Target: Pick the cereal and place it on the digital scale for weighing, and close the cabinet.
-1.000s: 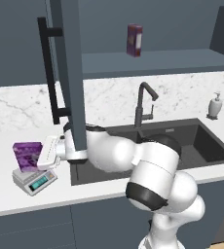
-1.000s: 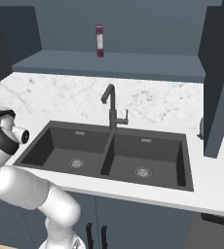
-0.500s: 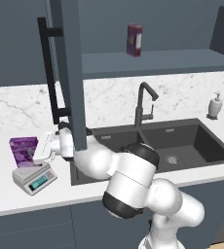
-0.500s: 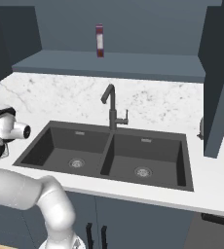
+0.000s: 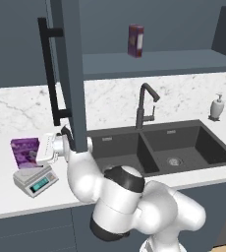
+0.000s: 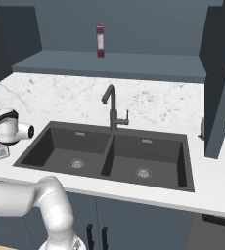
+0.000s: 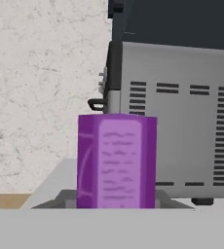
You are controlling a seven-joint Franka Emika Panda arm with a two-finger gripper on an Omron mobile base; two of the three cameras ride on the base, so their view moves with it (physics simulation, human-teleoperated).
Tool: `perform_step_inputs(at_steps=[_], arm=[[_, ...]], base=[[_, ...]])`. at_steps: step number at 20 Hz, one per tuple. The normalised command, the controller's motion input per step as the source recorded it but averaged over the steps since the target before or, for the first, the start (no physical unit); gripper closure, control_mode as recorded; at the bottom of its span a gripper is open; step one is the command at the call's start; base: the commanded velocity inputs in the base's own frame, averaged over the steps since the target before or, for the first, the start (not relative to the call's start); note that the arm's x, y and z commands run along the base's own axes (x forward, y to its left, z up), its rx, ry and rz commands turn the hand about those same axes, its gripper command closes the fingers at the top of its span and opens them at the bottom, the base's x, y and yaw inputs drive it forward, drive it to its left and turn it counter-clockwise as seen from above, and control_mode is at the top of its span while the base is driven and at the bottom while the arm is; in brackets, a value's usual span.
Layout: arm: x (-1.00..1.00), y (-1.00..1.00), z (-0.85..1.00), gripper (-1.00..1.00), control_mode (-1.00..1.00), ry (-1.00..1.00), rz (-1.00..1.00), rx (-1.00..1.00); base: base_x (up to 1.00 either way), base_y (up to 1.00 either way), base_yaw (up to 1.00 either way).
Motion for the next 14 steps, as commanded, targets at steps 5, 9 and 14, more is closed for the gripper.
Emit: perform_step_inputs(at_steps=[5,9,14], arm=[[-0.01,0.0,0.0,-1.0,-1.0,0.0,0.0,0.0],[-0.05,0.0,0.0,-1.0,-1.0,0.0,0.0,0.0],[-0.01,0.0,0.0,-1.0,-1.0,-0.01,0.0,0.0]], base=[[0.0,0.0,0.0],[0.0,0.0,0.0],[0.0,0.0,0.0]])
